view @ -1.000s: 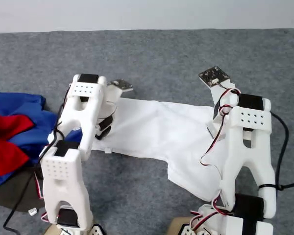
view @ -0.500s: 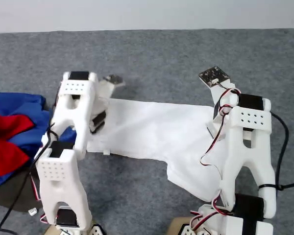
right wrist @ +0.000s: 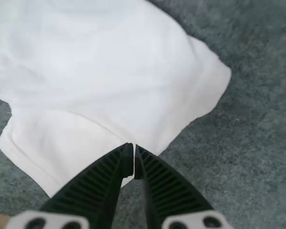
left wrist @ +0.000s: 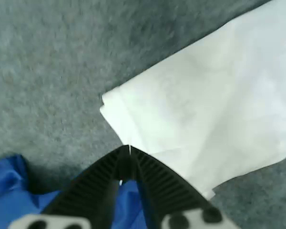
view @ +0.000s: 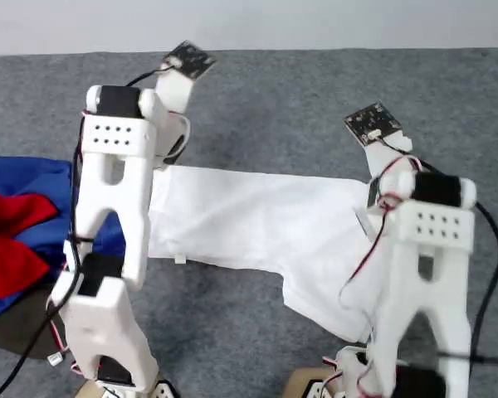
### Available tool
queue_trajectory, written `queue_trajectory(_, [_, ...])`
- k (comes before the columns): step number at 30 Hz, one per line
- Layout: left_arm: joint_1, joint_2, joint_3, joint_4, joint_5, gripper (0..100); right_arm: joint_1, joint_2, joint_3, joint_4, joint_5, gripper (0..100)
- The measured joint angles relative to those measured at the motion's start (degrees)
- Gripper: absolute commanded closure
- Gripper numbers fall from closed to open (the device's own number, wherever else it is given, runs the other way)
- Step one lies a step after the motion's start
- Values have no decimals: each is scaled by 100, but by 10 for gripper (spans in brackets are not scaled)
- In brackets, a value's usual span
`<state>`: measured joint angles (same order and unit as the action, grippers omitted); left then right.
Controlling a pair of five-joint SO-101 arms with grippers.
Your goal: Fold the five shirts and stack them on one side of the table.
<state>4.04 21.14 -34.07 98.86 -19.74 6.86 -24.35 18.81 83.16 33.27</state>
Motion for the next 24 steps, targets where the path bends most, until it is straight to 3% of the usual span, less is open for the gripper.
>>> queue_trajectory(11, [1899,-510,1011,9,0,994,1178,-2541,0,571,-18,987])
queue_trajectory(20, [3051,-475,2251,-905,0,991,1275,-4448,-53,633,-633,964])
queue_trajectory(24, [3481,-18,2259,-958,-18,928,1081,-4914,-114,633,-941,931])
